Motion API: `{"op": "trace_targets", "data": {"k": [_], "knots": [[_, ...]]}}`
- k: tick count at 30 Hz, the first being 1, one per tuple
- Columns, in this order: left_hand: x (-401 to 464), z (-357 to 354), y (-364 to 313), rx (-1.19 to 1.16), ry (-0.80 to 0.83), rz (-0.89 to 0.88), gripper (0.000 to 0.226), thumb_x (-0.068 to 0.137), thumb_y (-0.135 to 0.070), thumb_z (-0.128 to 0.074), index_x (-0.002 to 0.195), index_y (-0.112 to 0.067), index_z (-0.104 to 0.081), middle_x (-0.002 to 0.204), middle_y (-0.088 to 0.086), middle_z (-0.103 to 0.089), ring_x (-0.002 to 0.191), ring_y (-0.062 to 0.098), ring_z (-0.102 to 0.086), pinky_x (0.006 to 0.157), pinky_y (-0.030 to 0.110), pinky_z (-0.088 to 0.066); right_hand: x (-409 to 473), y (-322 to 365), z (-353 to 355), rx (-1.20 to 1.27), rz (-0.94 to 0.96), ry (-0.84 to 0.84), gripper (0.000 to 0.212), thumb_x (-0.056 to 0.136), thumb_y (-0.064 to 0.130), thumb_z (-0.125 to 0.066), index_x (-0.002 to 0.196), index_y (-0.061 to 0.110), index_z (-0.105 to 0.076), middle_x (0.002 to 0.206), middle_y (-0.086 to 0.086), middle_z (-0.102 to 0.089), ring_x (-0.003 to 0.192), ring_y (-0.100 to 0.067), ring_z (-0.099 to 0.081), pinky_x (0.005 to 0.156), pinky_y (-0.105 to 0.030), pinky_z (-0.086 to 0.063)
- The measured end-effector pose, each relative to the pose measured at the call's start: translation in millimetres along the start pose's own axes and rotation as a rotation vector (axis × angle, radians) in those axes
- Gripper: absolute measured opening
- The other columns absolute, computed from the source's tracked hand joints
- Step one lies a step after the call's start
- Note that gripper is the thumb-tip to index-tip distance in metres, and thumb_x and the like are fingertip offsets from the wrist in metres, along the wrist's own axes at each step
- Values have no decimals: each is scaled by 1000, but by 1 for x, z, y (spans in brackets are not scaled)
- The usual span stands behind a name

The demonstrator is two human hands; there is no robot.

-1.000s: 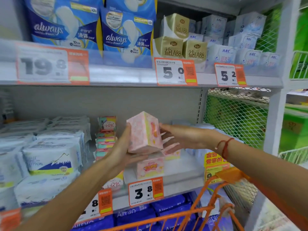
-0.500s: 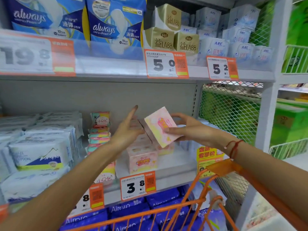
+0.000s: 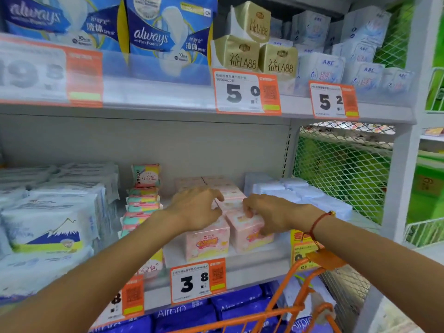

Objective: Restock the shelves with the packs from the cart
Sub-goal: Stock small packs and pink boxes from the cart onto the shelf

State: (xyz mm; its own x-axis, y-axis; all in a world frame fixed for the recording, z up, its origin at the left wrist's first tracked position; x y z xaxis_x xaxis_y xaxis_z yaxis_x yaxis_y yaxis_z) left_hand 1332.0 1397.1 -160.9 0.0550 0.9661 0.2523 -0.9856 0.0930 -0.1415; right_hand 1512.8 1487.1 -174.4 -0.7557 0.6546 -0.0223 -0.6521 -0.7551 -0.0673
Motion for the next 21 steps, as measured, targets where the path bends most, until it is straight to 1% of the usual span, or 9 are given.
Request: {"op": "trace_targets", "data": {"k": [2, 3, 5, 7, 9, 12, 15, 21], "knots": [[-10, -2, 6, 69, 102, -21, 46, 87, -53, -52, 130, -39, -48, 142, -9, -45, 128, 20, -44, 99, 39, -42, -5, -3, -5, 12, 4, 0, 45, 72, 21, -77, 96, 22, -39, 115, -6, -51, 102, -27, -51, 83, -39, -44], [-14, -4, 8, 110, 154, -37, 50, 84, -55, -55, 131, -39, -46, 142, -10, -44, 127, 19, -44, 96, 38, -43, -7, -3, -6, 29, 2, -8, 44, 73, 22, -76, 100, 20, -42, 115, -6, -52, 103, -27, -51, 84, -38, -43], [-19, -11, 11, 166, 212, -62, 55, 84, -47, -60, 135, -38, -42, 143, -10, -43, 127, 18, -44, 93, 34, -43, -8, -1, -7, 62, -5, -36, 48, 75, 24, -75, 113, 18, -46, 120, -4, -51, 107, -25, -51, 88, -39, -44], [-20, -15, 12, 149, 202, -64, 56, 85, -34, -62, 136, -36, -40, 144, -11, -42, 127, 17, -43, 93, 32, -41, -7, 4, -7, 48, -11, -52, 51, 78, 27, -72, 121, 21, -45, 124, -3, -49, 111, -25, -50, 89, -41, -45], [-19, -14, 13, 118, 174, -60, 56, 85, -28, -64, 135, -36, -42, 143, -11, -43, 127, 16, -44, 92, 31, -41, -3, 7, -8, -3, -15, -63, 50, 81, 29, -69, 122, 25, -42, 124, -2, -48, 112, -25, -49, 86, -41, -46], [-18, -15, 16, 94, 163, -55, 54, 85, -27, -63, 134, -37, -44, 141, -12, -45, 126, 15, -45, 90, 30, -41, -1, 8, -8, -28, -12, -82, 49, 81, 29, -68, 123, 27, -41, 124, -1, -47, 112, -23, -48, 80, -38, -45], [-18, -17, 18, 69, 157, -57, 54, 84, -28, -64, 134, -39, -45, 142, -13, -45, 125, 13, -46, 92, 31, -43, -2, 7, -9, -11, -6, -86, 49, 82, 28, -67, 124, 27, -41, 126, 1, -46, 113, -22, -48, 75, -33, -39], [-13, -23, 21, 47, 173, -44, 55, 84, -27, -64, 133, -38, -42, 142, -12, -42, 127, 16, -40, 98, 39, -42, -2, 8, -10, -18, 0, -80, 50, 84, 28, -66, 127, 26, -39, 129, 2, -44, 114, -21, -46, 80, -34, -41]]}}
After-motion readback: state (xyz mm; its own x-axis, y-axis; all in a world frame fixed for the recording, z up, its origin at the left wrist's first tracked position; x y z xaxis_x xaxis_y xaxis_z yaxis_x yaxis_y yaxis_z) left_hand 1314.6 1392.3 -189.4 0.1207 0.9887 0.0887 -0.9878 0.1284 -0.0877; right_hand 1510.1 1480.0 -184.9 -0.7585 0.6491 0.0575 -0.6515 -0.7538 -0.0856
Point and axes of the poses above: each hand's wrist, its own x-axis towards the middle knuckle, its own z-axis out of the back of the hand, y = z × x, the point moved 1 cm from there along x, towards the middle knuckle
